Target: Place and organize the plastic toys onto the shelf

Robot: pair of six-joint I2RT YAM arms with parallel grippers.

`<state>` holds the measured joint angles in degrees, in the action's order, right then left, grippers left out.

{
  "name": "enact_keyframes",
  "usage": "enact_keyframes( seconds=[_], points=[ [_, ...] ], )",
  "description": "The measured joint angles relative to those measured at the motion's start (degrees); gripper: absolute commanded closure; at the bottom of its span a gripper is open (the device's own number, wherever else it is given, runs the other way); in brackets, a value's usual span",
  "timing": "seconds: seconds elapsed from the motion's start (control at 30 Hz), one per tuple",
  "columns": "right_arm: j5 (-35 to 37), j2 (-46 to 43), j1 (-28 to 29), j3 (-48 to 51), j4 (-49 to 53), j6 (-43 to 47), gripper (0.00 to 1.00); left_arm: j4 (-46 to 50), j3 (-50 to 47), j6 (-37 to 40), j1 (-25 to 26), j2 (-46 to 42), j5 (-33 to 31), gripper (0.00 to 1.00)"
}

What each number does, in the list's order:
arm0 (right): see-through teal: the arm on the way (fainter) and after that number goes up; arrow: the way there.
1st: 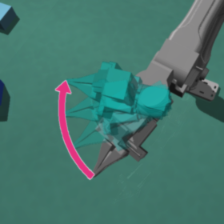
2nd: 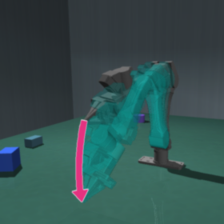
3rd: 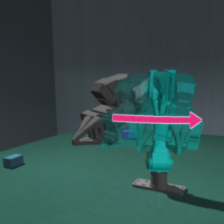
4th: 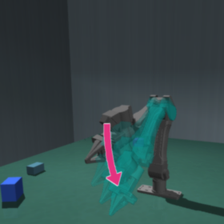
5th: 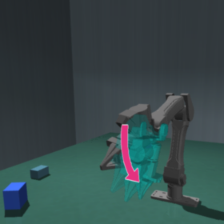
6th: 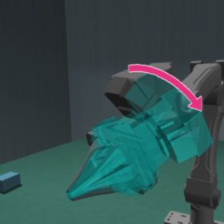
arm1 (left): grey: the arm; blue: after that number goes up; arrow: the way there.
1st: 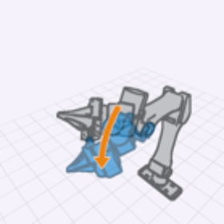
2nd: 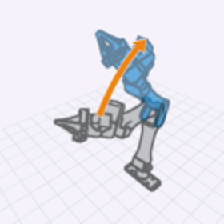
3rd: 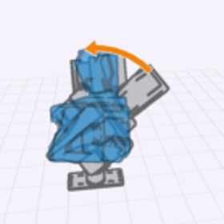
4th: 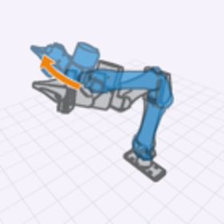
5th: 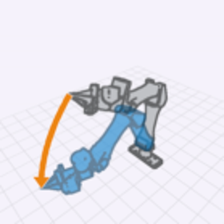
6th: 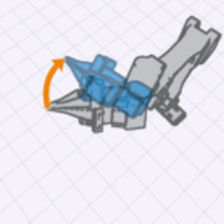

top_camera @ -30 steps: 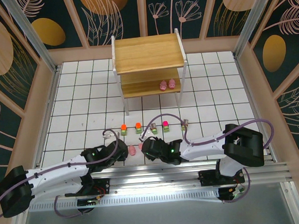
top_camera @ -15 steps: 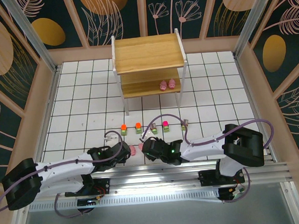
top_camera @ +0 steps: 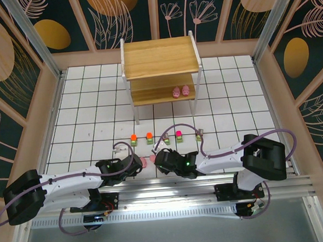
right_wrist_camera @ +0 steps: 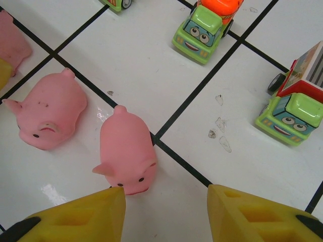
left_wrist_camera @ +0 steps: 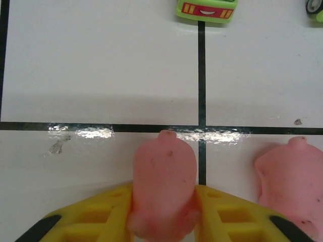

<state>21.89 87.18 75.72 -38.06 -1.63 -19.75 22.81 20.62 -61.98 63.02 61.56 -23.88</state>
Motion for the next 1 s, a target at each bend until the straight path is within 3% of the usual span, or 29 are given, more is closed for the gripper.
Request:
enact_keyframes(
  seconds=[0.47, 1.0],
  points=[
    [1.66, -6.34, -3.04, 2.43, 0.09, -0.48, 0.54, 4.52, 9.14, 3.82, 0.07, -0.92, -2.93, 0.7],
    [2.03, -22.21, -14.69, 8.2, 3.85, -6.27, 0.54, 3.8, 31.87, 16.37, 0.07, 13.22, -7.32, 0.68]
  ],
)
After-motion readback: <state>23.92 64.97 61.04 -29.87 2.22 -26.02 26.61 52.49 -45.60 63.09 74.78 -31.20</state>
